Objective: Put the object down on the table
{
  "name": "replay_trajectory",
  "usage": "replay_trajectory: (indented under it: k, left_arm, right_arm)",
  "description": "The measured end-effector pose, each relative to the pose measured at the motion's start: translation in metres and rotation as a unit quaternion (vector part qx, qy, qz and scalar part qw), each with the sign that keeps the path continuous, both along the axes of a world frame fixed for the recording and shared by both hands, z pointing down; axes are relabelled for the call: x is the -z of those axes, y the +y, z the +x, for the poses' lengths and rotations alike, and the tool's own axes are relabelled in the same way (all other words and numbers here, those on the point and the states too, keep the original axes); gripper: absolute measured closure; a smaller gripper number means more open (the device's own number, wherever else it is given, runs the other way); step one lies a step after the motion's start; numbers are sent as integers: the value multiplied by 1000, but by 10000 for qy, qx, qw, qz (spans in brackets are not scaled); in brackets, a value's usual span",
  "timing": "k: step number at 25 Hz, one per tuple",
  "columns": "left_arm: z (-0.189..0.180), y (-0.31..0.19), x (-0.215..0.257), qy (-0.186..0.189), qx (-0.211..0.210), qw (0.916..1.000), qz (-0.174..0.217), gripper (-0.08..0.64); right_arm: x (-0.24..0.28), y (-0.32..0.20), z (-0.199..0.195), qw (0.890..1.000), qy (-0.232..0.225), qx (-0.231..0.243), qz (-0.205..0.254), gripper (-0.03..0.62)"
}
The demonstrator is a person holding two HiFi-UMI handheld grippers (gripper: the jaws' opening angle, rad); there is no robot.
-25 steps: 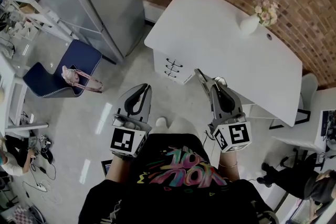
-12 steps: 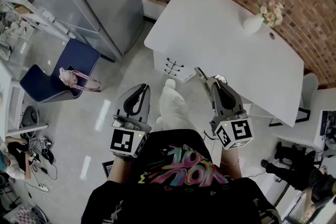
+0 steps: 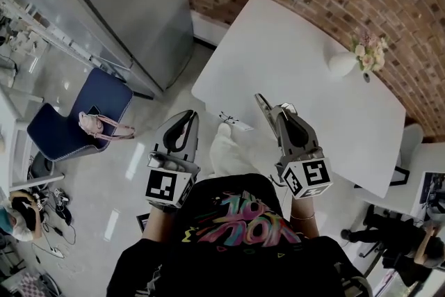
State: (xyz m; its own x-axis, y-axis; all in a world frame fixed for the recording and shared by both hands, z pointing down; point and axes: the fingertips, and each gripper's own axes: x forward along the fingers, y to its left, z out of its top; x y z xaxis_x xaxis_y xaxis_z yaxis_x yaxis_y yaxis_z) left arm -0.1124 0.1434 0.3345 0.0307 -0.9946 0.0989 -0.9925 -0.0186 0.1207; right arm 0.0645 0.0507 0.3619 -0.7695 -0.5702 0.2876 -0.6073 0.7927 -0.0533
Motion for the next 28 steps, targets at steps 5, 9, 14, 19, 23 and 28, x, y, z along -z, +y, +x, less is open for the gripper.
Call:
replay_trajectory:
  k: [5, 9, 14, 19, 23, 28]
  left_arm:
    - [-17, -74, 15, -26, -67, 9999, 124, 520]
    - [-25, -129, 24, -64, -150, 9998, 148, 520]
    - [-27, -179, 20, -324, -358, 9988, -127, 520]
    - [-27, -216, 20, -338, -562, 9978, -8, 520]
    - [-29, -234, 17, -331, -778, 9964, -55, 520]
    - [-30, -261, 18, -308, -1232, 9919, -10, 520]
  right_arm:
    - [9, -70, -26, 9999, -35, 91, 60, 551]
    - [13, -121, -35, 9999, -97, 99, 55, 551]
    - [12, -168, -39, 9999, -110, 107, 9, 551]
    - [5, -193, -45, 9999, -113, 37, -44, 551]
    - [3, -202, -47, 9996, -169, -163, -149, 551]
    - [6, -213, -50, 9987, -183, -442, -187, 551]
